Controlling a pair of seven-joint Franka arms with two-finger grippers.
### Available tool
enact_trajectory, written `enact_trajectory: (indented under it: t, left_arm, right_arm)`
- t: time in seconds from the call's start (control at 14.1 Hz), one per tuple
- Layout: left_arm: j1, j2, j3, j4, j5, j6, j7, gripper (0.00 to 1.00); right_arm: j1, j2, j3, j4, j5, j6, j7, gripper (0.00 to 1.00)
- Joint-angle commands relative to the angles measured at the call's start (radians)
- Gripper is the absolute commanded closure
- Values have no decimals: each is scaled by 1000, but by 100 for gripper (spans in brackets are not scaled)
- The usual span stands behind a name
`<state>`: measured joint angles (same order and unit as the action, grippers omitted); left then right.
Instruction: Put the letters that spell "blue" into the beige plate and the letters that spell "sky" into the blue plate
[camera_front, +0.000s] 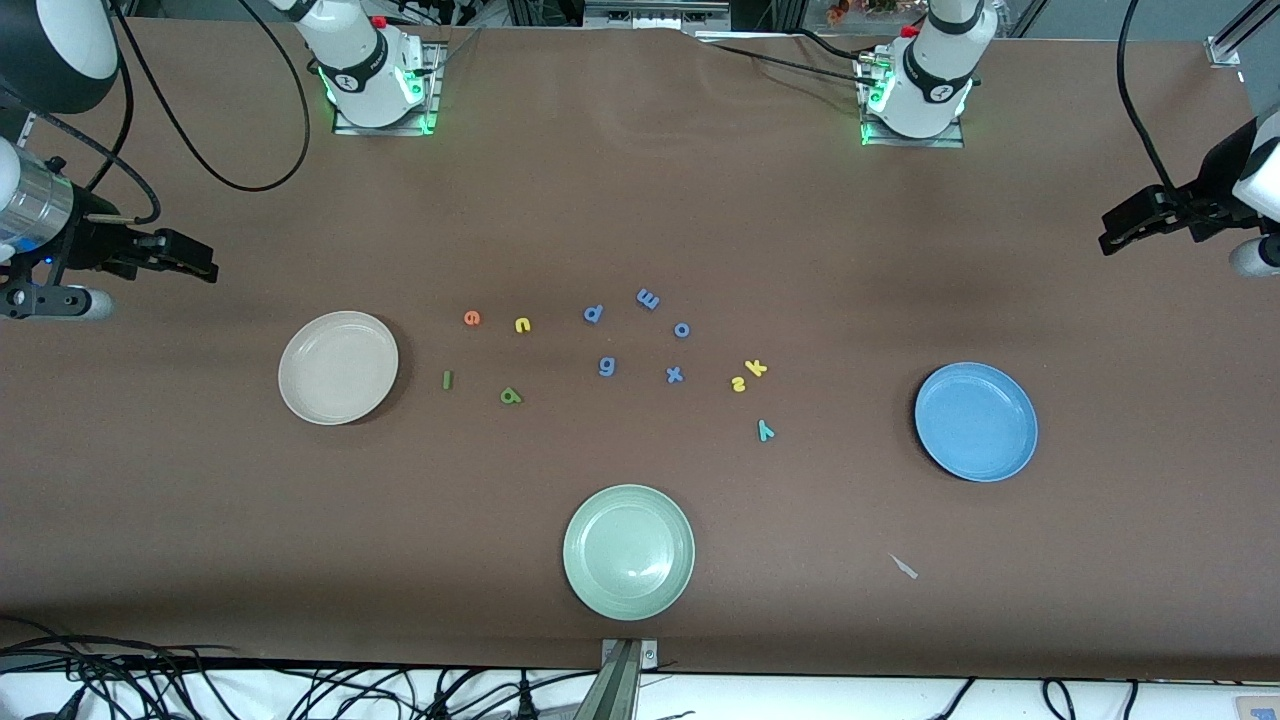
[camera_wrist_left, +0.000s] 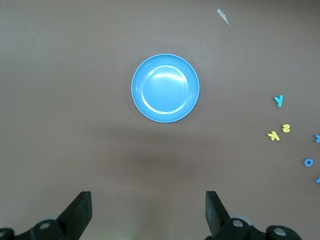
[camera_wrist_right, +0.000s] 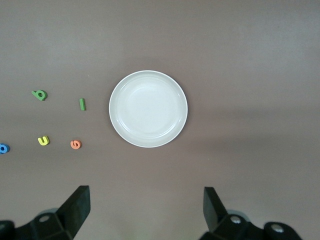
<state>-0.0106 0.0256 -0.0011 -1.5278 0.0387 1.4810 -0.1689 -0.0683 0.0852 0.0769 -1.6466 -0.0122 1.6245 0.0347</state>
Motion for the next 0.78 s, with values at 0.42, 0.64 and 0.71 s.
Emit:
enact_trajectory:
  t: [0.42,0.64,0.71]
  left_arm:
    - [3,-3,-13,1,-17,-10,0,0]
    - [-3,-4,-14,3,-17,-10,-1,0]
    - [-3,-3,-14,3,-17,-10,0,0]
  right_arm:
    - [-10,8,1,21,20,-12,-18,0]
    - [-10,8,1,21,17,-12,-18,0]
    - [-8,7,1,21,15,-12,-18,0]
